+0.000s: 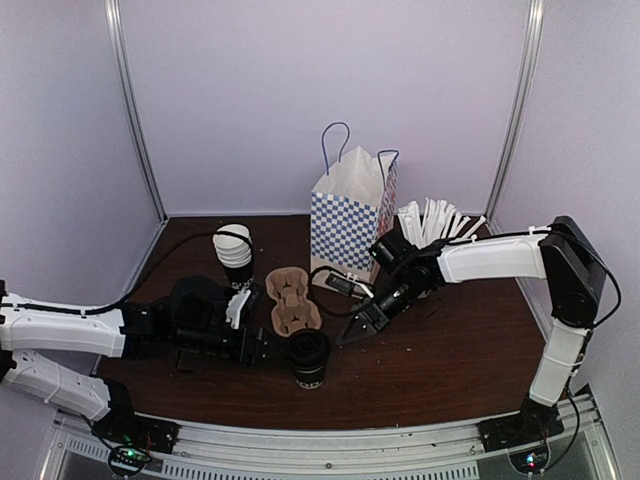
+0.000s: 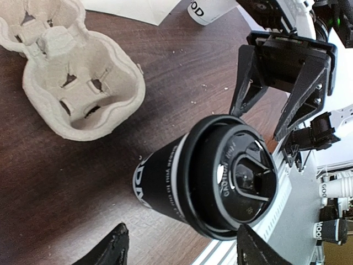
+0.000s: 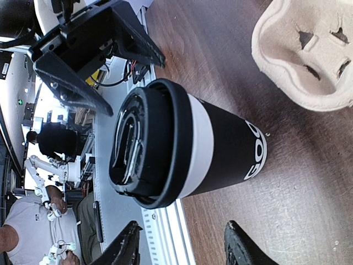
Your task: Pack the takeout coffee
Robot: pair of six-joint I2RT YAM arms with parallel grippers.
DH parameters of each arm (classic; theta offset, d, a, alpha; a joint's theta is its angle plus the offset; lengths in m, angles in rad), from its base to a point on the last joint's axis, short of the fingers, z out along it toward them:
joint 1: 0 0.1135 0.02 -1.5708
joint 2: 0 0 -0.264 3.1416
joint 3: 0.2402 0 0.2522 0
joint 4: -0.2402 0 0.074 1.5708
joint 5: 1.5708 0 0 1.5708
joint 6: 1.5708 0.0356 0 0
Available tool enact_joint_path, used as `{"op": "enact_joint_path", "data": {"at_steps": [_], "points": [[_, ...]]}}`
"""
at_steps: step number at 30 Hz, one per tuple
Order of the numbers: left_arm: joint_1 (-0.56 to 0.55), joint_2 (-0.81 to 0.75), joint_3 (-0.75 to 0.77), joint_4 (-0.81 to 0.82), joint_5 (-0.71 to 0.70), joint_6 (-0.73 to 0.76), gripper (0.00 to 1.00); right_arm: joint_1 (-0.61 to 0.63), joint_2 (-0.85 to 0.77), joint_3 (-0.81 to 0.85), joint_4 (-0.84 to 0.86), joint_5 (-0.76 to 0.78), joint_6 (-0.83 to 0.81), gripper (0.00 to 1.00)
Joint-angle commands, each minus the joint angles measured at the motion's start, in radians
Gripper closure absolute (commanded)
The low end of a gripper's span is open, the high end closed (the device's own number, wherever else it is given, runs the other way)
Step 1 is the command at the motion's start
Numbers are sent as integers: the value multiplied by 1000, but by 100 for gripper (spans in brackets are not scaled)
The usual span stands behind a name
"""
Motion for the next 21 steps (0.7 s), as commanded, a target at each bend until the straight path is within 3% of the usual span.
{"op": "enact_joint_path", "data": {"at_steps": [1, 11, 21], "points": [[-15, 43, 3, 124, 39, -57, 33, -6, 33, 65, 25, 27, -15, 46], [-42, 84, 34, 81, -1, -38, 33, 4, 135, 184, 22, -29, 6, 43], [21, 72, 91, -72, -41, 85, 33, 30, 13, 61, 49, -80, 6, 43]]}}
